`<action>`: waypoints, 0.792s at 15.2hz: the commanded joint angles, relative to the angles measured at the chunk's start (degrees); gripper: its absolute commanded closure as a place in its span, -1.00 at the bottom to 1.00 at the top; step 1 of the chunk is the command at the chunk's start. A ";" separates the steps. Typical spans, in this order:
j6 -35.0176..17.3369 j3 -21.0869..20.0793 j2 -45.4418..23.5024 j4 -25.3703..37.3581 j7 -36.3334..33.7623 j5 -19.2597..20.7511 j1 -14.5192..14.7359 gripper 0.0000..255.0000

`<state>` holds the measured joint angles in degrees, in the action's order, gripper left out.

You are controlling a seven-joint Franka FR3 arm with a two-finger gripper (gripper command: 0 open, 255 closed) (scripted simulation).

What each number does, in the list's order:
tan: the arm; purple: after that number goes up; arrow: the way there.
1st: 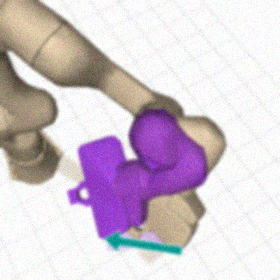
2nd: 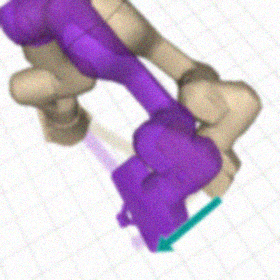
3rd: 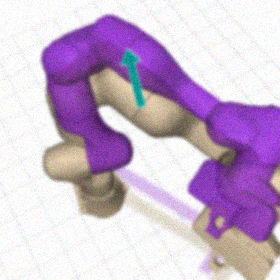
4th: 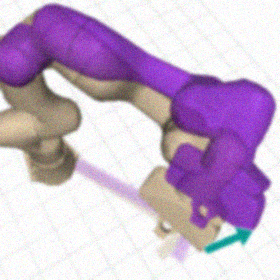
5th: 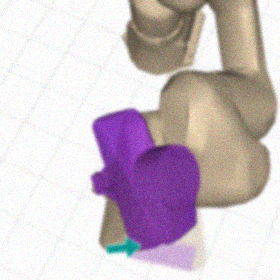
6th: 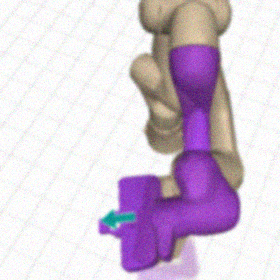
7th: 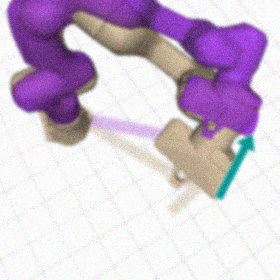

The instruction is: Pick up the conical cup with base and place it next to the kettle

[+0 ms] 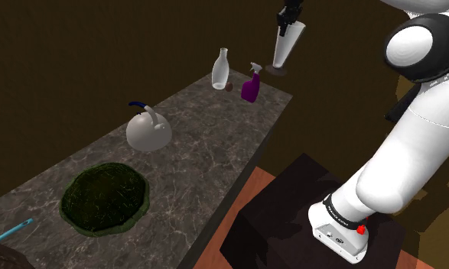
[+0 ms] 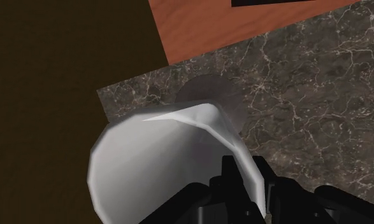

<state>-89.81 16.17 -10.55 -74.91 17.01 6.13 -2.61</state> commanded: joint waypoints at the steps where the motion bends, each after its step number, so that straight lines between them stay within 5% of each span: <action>1: -0.25 -1.10 0.89 -1.45 -3.05 0.70 1.90 1.00; 12: 2.85 -7.11 1.19 -0.92 -17.39 2.55 10.73 1.00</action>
<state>-87.42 9.58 -8.88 -76.61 0.91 8.61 7.38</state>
